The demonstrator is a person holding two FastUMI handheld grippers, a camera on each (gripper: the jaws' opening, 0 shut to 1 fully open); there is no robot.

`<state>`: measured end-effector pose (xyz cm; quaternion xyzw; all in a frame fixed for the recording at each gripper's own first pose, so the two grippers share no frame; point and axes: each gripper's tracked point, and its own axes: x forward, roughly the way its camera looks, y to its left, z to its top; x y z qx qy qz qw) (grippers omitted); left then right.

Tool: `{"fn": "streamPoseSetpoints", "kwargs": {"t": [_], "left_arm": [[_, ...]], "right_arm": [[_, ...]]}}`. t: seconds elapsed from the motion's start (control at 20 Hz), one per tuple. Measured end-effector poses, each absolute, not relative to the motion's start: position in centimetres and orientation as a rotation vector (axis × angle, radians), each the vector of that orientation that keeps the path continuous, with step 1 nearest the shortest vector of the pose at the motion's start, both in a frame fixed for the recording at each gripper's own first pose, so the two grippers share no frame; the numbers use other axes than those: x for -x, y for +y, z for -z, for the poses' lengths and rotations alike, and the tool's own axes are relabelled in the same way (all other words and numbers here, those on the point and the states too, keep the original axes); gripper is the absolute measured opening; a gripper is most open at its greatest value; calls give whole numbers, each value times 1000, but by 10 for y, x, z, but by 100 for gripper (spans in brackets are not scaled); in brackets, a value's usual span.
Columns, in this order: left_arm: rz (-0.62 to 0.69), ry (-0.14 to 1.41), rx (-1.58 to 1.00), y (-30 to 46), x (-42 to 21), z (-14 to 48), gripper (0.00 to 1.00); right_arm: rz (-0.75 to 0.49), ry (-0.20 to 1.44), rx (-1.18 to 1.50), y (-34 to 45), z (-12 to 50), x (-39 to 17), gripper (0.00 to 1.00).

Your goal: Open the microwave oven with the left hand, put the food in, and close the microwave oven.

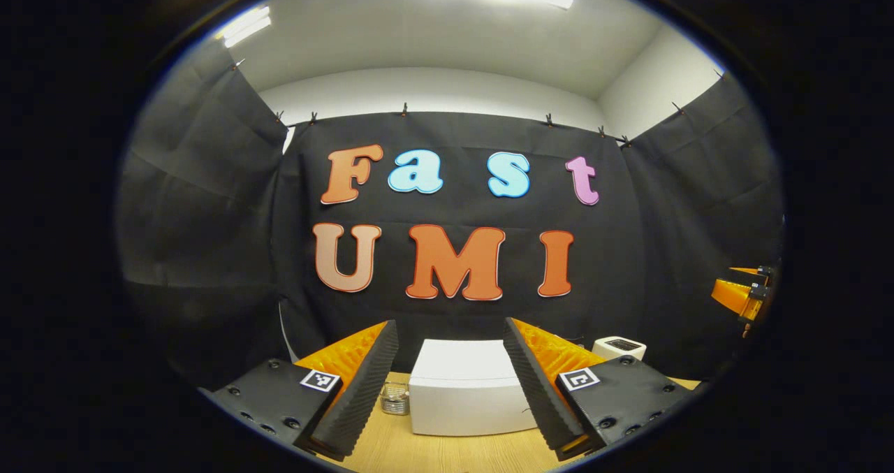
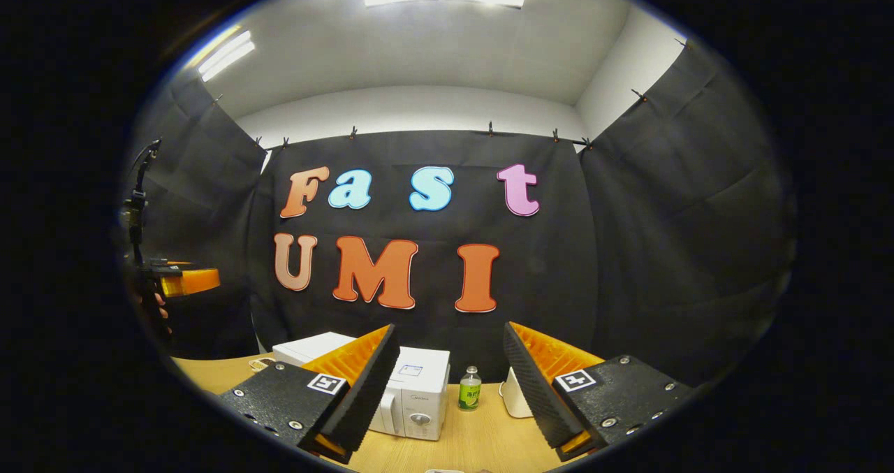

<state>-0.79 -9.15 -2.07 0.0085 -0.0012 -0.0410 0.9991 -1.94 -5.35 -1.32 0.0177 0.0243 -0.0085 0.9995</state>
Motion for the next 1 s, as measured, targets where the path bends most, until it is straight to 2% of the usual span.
{"fn": "streamPoseSetpoints", "kwargs": {"t": [0.25, 0.45, 0.55, 0.6, 0.7, 0.75, 0.8, 0.9, 0.95, 1.0], "left_arm": [[149, 38, -17, -143, 4, 65, 98], [200, 80, -11, -186, -2, 102, 96], [216, 78, -18, -206, -5, 114, 100], [222, 79, -25, -217, -7, 123, 96], [229, 82, -37, -236, -10, 142, 99], [232, 82, -39, -246, -12, 151, 100], [235, 79, -42, -255, -15, 160, 96], [246, 82, -49, -272, -20, 179, 98], [252, 94, -51, -279, -25, 191, 96], [254, 108, -52, -287, -28, 203, 98]], "right_arm": [[24, 49, -23, -70, 38, 45, 93], [30, 83, -18, -83, 68, 50, 93], [43, 105, -21, -93, 85, 53, 93], [45, 120, -24, -98, 94, 56, 93], [49, 146, -36, -109, 108, 59, 97], [53, 157, -42, -114, 117, 61, 93], [58, 166, -45, -120, 126, 64, 93], [71, 185, -41, -130, 143, 68, 93], [80, 194, -35, -136, 151, 70, 93], [86, 204, -28, -140, 159, 73, 97]]}}
